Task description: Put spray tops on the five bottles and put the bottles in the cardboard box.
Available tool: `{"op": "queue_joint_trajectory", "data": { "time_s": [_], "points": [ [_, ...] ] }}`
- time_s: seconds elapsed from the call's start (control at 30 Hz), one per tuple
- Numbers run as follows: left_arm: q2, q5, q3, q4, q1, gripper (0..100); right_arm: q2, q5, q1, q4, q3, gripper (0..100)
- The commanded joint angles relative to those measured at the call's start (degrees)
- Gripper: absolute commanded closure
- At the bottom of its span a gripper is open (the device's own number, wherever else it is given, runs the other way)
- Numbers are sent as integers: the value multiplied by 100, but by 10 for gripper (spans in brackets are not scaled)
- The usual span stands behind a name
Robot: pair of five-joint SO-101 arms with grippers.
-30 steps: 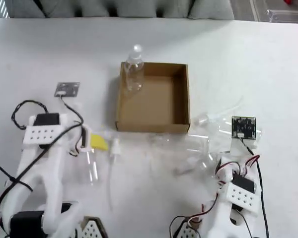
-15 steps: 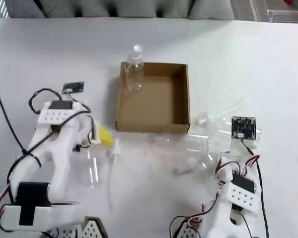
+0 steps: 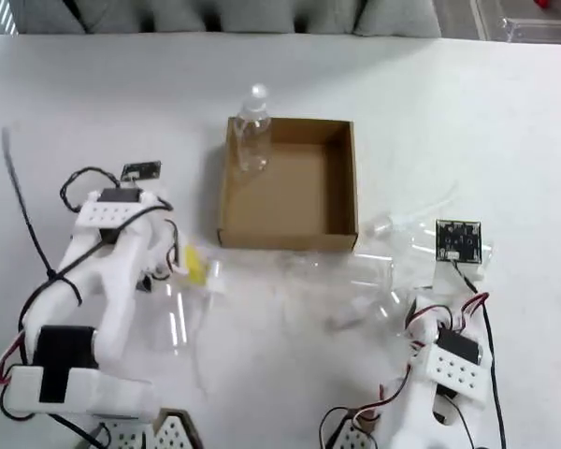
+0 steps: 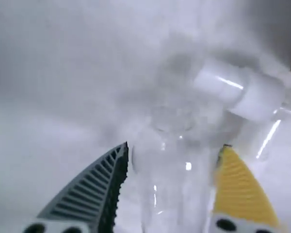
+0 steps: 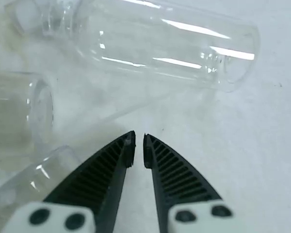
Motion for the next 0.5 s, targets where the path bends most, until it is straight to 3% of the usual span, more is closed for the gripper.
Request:
{"op": "queue_joint_trajectory", "data": {
  "time_s": [0.0, 0.1, 0.47],
  "points": [
    [136, -149, -158, -413, -84, 887, 48, 79, -110, -40, 0, 978],
    [233, -545, -149, -413, -40, 987, 57, 79, -110, -40, 0, 978],
    [233, -519, -747, 413, -277, 979, 31, 79, -84, -40, 9, 978]
  ]
}}
